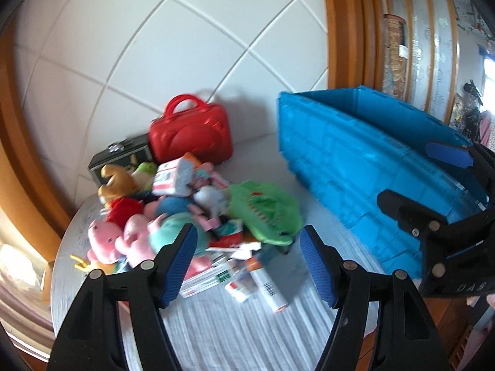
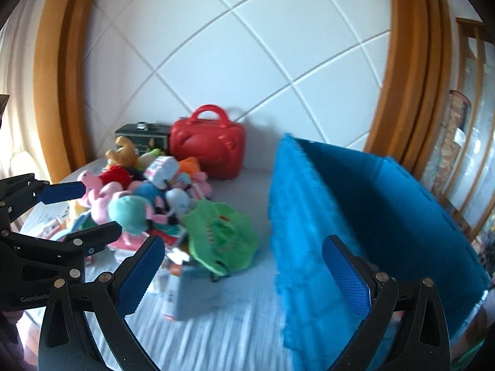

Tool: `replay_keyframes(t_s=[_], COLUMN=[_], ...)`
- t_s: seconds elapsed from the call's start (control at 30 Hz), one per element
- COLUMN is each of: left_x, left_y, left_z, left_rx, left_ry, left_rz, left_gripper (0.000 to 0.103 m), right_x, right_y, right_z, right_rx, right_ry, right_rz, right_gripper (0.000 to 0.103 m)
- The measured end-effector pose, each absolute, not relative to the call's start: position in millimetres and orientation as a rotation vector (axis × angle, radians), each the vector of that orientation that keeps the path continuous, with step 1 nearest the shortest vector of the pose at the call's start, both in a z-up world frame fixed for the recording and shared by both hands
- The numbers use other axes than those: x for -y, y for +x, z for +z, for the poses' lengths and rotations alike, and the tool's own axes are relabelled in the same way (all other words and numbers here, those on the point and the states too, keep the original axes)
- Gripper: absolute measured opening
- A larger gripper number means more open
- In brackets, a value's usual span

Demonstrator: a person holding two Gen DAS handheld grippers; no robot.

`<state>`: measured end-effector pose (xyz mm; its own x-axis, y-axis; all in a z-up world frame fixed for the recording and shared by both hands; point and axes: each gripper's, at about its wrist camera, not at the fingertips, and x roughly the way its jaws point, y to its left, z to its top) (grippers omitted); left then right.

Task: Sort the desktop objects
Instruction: 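Move both tools back from the bin to the pile, then grasp the pink-green plush pig with both tools together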

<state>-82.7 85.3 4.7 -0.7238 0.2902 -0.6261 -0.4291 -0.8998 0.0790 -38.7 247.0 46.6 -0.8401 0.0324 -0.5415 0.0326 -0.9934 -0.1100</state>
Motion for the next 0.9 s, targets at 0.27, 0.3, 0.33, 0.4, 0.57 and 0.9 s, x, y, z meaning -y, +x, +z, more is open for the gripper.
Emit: replay_keyframes(t_s=[0.27,0.3,0.33,0.4,0.57,0.9], left_x=[18,33,48,72,134,159], left_y=[-120,-127,-134,-146,-172,-204], left_z=[-31,-38,-46,-59,-88,-104], left_rx=[-0.223,-0.208,-0.193,-0.17,-0.089,0.034], left_ry=[-1.064,-1.1,-1.142,-1.213,-1.366,-1.418], left_rz=[2.678,2.694,2.713,2.747,2.827,2.849], left_gripper=[0.068,0.068,0.068,0.068,0.068,0.068], right_x=[-186,-181,-177,-172,-162,-134], right_y=[-74,-80,-85,-95,-122,-174], right_z=[17,11,6,-6,-30,-50], right_rx=[-0.169,-0.17,-0.167,-0.151,-0.149,-0.21], right_ry=[1.018,1.044,1.066,1.115,1.217,1.23], right_rz=[-2.902,-2.891,-2.88,-2.856,-2.788,-2.678], right_gripper=[0.103,0.103,0.103,0.103,0.103,0.103])
